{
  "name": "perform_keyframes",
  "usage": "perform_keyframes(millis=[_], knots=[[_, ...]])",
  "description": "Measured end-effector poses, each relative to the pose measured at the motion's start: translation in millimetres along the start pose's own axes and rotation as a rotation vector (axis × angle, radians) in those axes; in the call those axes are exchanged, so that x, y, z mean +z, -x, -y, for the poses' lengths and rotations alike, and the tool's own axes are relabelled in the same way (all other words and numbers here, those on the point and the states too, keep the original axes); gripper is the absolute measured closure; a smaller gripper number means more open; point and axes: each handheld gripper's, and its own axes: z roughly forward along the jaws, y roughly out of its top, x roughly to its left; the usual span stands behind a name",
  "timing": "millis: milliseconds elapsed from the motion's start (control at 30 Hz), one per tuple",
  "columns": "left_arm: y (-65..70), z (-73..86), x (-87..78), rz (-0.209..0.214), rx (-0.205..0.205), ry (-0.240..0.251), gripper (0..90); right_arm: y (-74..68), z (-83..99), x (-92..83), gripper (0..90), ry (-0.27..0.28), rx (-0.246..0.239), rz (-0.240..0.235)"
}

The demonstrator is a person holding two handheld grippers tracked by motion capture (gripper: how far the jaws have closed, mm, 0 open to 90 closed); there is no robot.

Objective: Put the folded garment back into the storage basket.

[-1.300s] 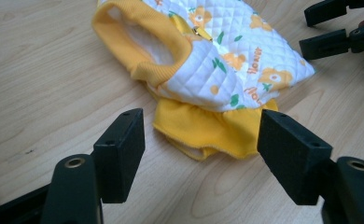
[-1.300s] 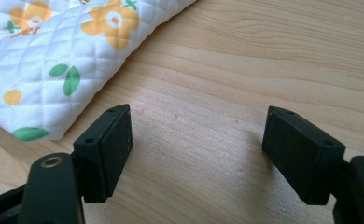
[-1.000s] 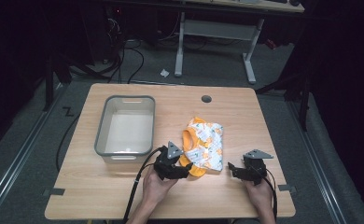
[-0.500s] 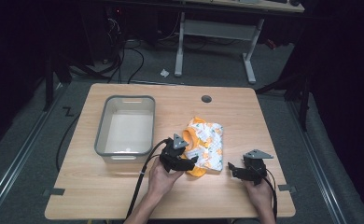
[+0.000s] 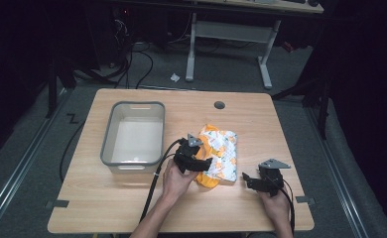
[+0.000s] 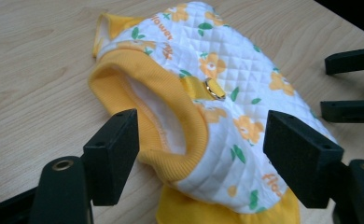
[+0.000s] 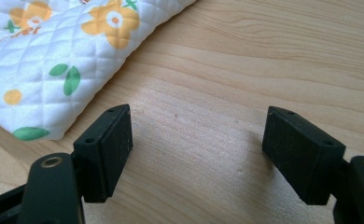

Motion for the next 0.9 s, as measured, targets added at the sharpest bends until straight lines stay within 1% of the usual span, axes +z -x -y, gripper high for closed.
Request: perform_keyframes(millis=[67,133,200,333,533,600,633,700,833,900], knots=[[-2.8,-3.6,5.9,-0.008,-0.010,-0.011,26.4,0.0,0.0,0.0,24.4,0.000,0.000,0.000],[-3.7,-6.7,9.7,-0.014,-0.007,-0.018,25.7,0.0,0.0,0.0,24.4,0.000,0.000,0.000],[-5.2,-7.8,13.4,-0.014,-0.019,-0.008,25.7,0.0,0.0,0.0,24.4,0.000,0.000,0.000],[-9.8,-8.4,22.3,-0.020,-0.047,-0.029,24.5,0.0,0.0,0.0,24.4,0.000,0.000,0.000],[-10.9,-14.2,30.4,-0.027,-0.051,-0.041,22.6,0.0,0.0,0.1,24.4,0.000,0.000,0.000],[-11.5,-16.9,36.0,-0.035,-0.052,-0.049,22.3,0.0,0.0,0.1,24.4,0.000,0.001,0.000],[-12.8,-17.2,39.5,-0.038,-0.060,-0.051,22.3,0.1,0.0,0.1,24.4,0.000,0.001,-0.001],[-14.9,-16.7,45.5,-0.046,-0.068,-0.068,22.2,0.0,0.0,0.1,24.4,0.000,0.001,0.000],[-16.8,-14.4,55.3,-0.064,-0.066,-0.095,22.0,0.0,0.0,0.0,24.4,0.000,0.001,0.000],[-17.9,-13.2,60.0,-0.071,-0.072,-0.112,22.0,0.1,0.0,0.1,24.4,0.000,0.001,-0.001]])
